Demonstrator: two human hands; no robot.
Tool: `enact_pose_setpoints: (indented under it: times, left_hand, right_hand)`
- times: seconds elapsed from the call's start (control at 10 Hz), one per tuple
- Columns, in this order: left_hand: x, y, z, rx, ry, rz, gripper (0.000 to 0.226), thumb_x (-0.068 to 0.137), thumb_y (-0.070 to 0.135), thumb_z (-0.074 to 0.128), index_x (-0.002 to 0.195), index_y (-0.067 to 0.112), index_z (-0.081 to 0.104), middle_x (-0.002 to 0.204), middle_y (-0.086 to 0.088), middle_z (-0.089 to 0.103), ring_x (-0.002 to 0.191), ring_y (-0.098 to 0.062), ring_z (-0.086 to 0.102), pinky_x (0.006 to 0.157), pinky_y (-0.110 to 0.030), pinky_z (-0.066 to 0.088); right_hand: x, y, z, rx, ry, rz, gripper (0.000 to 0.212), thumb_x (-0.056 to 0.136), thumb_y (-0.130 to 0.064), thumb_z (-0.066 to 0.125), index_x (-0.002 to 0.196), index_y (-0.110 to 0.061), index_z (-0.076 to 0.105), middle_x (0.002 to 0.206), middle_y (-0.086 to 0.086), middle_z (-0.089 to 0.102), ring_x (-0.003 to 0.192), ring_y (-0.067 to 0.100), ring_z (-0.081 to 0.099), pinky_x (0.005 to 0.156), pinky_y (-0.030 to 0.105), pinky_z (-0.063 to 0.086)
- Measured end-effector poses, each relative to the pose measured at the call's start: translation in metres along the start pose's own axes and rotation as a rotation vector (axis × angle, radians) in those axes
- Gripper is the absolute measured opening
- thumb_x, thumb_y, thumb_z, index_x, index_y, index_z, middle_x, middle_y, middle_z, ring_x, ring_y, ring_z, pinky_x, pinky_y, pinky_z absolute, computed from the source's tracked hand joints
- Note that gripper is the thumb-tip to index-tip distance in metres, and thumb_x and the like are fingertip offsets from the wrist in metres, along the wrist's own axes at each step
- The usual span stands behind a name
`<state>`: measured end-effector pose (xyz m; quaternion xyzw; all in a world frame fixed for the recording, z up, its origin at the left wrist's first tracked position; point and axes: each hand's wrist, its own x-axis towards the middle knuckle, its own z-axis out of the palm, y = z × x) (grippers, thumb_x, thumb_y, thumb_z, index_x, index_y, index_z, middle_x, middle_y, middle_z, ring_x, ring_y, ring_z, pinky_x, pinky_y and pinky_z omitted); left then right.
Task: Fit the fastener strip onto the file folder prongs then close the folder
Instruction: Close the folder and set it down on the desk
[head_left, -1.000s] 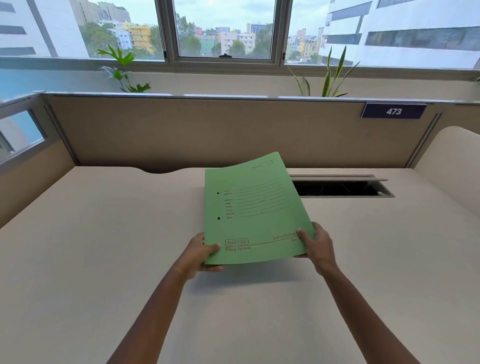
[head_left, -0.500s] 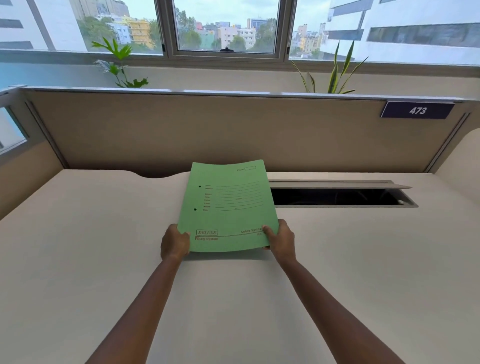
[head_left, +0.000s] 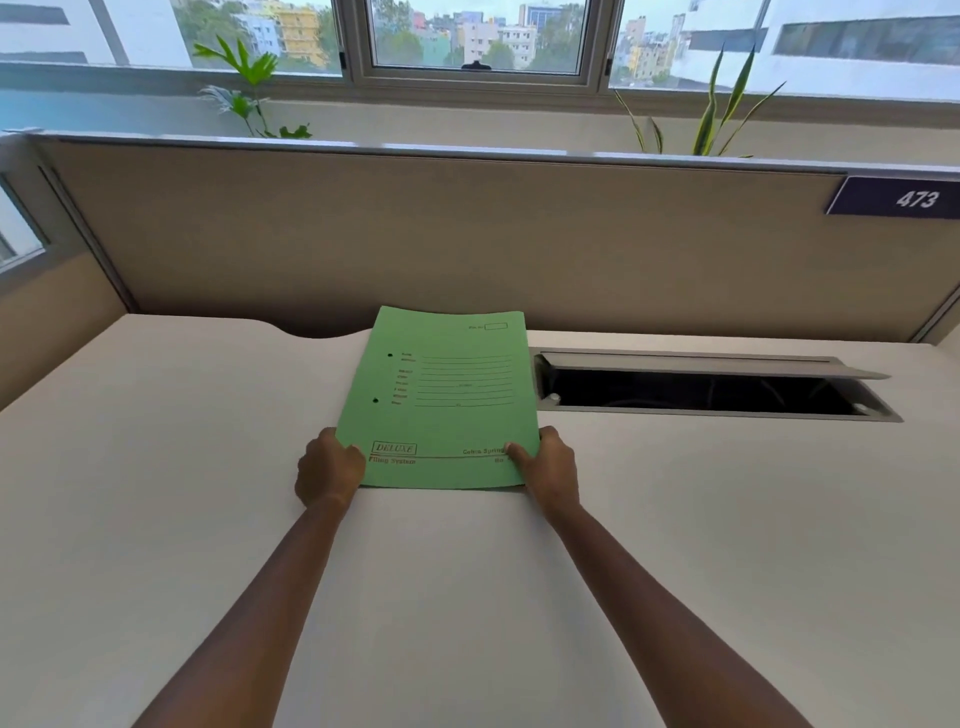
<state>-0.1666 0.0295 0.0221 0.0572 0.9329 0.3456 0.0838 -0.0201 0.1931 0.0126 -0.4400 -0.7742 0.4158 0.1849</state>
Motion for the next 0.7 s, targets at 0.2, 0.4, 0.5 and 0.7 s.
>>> enact_pose_setpoints:
  times: [0.2,0.4,0.5,0.7]
  left_hand:
    - [-0.006,-0.005,0.002,0.175,0.093,0.071,0.036,0.091,0.016,0.051,0.121,-0.002,0.053,0.122,-0.029,0.051,0.114,-0.044,0.048,0.093,-0.048,0.044]
    - [-0.018,-0.004,0.005,0.317,0.143,0.132,0.036,0.091,0.019,0.052,0.118,-0.004,0.052,0.123,-0.026,0.049,0.114,-0.040,0.046,0.093,-0.046,0.042]
    - [-0.033,-0.002,0.009,0.326,0.198,0.227,0.048,0.088,0.018,0.056,0.128,-0.006,0.045,0.129,-0.029,0.047,0.120,-0.042,0.044,0.095,-0.050,0.040]
    - [-0.074,0.005,0.036,0.337,0.148,0.464,0.057,0.080,0.017,0.069,0.127,-0.008,0.051,0.132,-0.034,0.051,0.125,-0.048,0.046,0.099,-0.057,0.043]
  right_hand:
    - [-0.003,-0.003,-0.003,-0.292,0.016,-0.008,0.044,0.087,-0.035,0.055,0.114,-0.001,0.047,0.120,0.017,0.052,0.105,0.035,0.056,0.081,0.038,0.046]
    - [-0.010,0.001,-0.013,-0.391,0.045,-0.039,0.051,0.086,-0.036,0.056,0.123,-0.003,0.043,0.126,0.017,0.042,0.109,0.035,0.051,0.081,0.040,0.048]
    - [-0.019,0.010,-0.025,-0.382,0.108,-0.075,0.049,0.089,-0.032,0.052,0.128,-0.005,0.041,0.128,0.016,0.042,0.112,0.033,0.048,0.082,0.041,0.048]
    - [-0.041,0.039,-0.055,-0.419,0.240,-0.202,0.037,0.089,-0.020,0.053,0.121,-0.002,0.052,0.120,0.020,0.053,0.110,0.037,0.051,0.081,0.045,0.049]
